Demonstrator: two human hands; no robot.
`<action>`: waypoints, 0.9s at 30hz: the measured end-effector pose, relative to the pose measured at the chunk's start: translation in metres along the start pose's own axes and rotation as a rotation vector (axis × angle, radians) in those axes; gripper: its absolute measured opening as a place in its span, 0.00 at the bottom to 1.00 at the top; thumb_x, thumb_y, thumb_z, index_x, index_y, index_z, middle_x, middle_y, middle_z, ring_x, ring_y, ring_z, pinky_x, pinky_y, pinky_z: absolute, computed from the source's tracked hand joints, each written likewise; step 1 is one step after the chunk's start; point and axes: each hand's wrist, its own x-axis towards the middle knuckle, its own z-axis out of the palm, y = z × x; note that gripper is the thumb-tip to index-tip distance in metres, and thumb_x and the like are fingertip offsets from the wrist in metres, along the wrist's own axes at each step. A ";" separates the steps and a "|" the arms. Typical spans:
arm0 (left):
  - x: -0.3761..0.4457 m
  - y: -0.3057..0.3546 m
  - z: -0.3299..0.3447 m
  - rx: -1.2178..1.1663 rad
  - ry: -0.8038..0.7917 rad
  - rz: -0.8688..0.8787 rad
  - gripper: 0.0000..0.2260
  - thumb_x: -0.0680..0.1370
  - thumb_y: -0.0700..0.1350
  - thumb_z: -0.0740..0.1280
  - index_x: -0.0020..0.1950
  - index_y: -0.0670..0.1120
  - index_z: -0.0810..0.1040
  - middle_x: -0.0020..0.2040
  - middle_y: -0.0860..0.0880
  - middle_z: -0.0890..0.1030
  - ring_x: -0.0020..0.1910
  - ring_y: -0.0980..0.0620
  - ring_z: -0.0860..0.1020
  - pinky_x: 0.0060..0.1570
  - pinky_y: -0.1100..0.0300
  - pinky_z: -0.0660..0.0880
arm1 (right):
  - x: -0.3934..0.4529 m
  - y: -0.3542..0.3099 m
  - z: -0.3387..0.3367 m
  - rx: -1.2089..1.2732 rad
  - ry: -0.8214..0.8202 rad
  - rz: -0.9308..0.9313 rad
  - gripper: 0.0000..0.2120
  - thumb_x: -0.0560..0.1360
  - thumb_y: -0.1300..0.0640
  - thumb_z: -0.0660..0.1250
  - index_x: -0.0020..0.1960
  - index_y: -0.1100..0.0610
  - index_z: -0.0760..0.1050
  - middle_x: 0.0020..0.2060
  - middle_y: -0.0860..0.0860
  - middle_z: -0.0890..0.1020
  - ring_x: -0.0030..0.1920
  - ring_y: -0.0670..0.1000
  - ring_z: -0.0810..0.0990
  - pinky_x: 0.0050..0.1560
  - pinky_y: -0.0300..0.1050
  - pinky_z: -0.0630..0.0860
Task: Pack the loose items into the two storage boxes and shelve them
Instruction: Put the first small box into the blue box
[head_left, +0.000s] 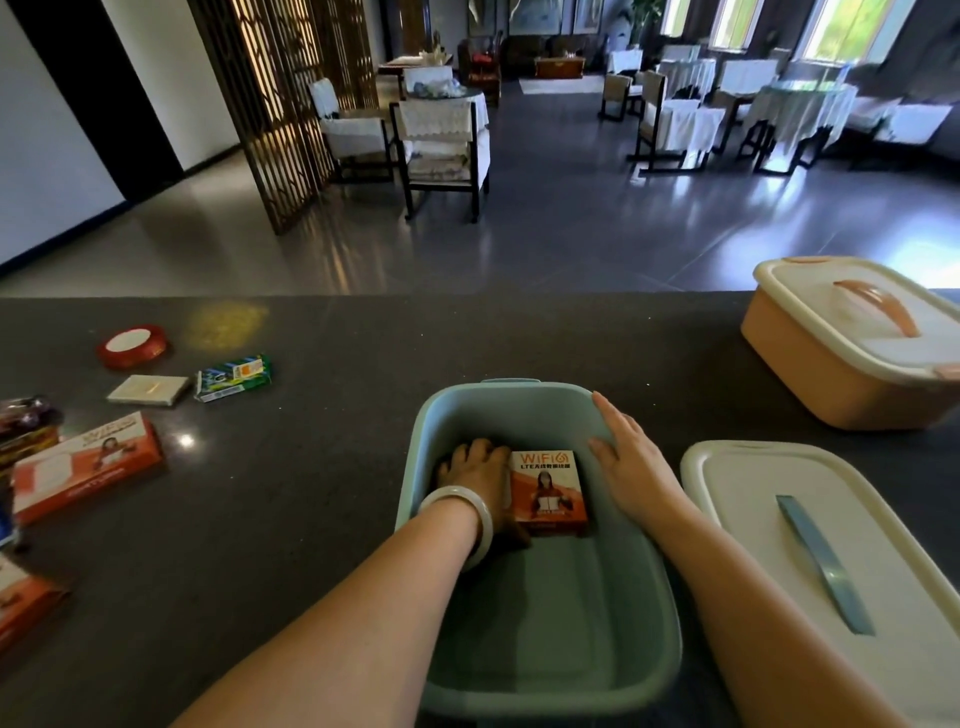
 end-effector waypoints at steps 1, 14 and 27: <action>0.000 0.000 0.000 0.002 0.000 -0.001 0.50 0.60 0.61 0.79 0.76 0.52 0.57 0.74 0.48 0.59 0.74 0.42 0.57 0.72 0.41 0.57 | 0.000 0.000 0.000 0.002 -0.001 0.002 0.28 0.81 0.54 0.58 0.77 0.43 0.51 0.72 0.49 0.65 0.62 0.46 0.69 0.54 0.42 0.69; 0.000 -0.001 0.000 0.006 -0.007 0.005 0.52 0.60 0.62 0.78 0.77 0.52 0.55 0.75 0.48 0.57 0.74 0.42 0.56 0.72 0.39 0.56 | -0.002 -0.002 0.001 -0.017 0.007 0.003 0.29 0.81 0.55 0.59 0.77 0.43 0.52 0.73 0.49 0.64 0.66 0.49 0.68 0.56 0.42 0.67; -0.010 0.004 -0.027 0.006 0.067 0.054 0.41 0.70 0.57 0.74 0.77 0.50 0.56 0.75 0.48 0.58 0.74 0.44 0.57 0.72 0.43 0.57 | -0.001 -0.017 -0.009 -0.157 -0.083 0.001 0.32 0.79 0.50 0.62 0.77 0.45 0.50 0.72 0.52 0.63 0.66 0.53 0.70 0.52 0.45 0.71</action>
